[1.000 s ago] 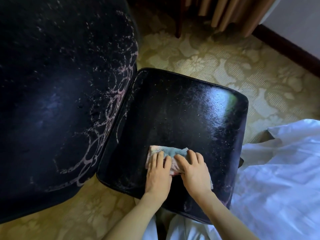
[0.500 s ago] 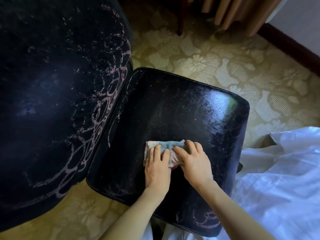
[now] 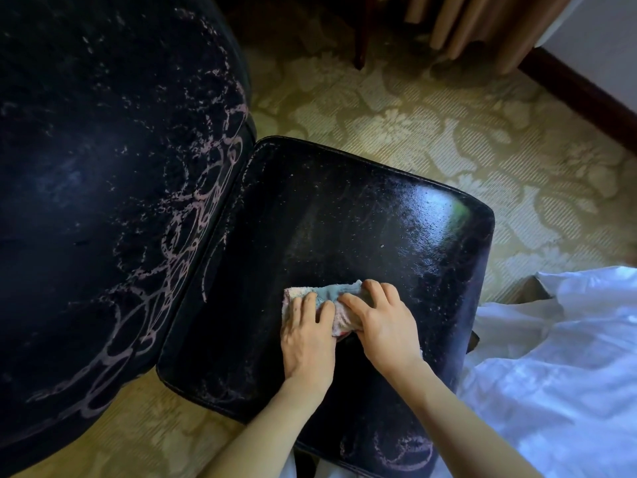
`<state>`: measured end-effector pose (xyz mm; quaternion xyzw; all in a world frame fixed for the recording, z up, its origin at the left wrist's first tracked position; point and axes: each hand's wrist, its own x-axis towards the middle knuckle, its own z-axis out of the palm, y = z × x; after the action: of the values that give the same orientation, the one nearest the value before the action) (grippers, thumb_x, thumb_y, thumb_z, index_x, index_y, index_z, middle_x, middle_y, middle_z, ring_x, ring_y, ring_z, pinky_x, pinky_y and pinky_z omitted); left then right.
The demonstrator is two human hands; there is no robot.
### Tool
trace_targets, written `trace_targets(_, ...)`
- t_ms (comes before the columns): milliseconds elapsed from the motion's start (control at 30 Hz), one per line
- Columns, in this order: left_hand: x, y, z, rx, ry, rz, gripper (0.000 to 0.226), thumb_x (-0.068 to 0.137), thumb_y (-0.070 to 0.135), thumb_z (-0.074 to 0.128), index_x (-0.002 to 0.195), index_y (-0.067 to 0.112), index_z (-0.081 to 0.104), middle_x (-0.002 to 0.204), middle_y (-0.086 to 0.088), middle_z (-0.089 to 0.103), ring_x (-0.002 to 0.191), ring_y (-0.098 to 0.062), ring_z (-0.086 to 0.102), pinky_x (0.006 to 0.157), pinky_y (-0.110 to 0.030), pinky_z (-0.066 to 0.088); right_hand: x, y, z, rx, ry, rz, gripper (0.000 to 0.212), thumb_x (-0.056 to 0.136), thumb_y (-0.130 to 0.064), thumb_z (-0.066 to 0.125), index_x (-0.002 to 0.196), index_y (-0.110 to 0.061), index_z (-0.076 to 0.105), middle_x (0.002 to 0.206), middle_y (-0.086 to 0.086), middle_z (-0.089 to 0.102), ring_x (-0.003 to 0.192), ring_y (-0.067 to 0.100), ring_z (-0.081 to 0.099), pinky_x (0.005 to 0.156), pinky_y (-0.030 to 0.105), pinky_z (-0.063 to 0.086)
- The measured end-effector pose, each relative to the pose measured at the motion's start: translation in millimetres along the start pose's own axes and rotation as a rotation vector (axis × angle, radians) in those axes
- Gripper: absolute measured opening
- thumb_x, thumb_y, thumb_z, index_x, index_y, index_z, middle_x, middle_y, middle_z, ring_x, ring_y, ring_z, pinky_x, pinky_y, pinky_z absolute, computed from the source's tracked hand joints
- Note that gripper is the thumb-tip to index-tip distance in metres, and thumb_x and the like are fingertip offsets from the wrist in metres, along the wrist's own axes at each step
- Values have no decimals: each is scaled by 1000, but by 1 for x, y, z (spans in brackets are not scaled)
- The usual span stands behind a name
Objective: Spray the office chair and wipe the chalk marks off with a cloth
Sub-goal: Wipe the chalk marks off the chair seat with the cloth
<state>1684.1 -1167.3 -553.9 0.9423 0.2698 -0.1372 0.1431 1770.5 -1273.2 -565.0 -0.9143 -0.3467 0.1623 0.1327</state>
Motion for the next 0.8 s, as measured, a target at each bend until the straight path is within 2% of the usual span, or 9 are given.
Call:
trace_targets(300,16,10,0,-25,53,-3,60,46,17,93,100,14,68,109,-12,64,105,-33,63,70,-43,59,17,13,-9,-2,31,-37,48,60,-17,81,106,-27,69,114,9,62,96,34,59,63,36,56)
trace_targets(433,24,12,3,-40,78,-1,60,48,18,92,102,15,67,112,-12,63,108,-32,61,70,-41,59,26,19,-13,-6,46,-67,48,60,-17,79,106,-28,70,111,8,62,93,33,60,58,33,52)
trace_targets(600,37,20,4,-60,113,-47,59,48,16,92,101,15,68,113,-12,63,109,-33,60,75,-44,59,43,26,-14,-2,59,-100,47,62,-13,77,106,-26,69,110,8,61,92,33,58,60,33,52)
trace_targets(800,46,27,4,-88,171,-140,56,50,16,90,102,18,68,113,-7,62,108,-28,57,61,-37,56,60,35,-18,-27,15,-179,46,64,-15,68,109,-25,68,111,9,60,93,34,57,62,39,54)
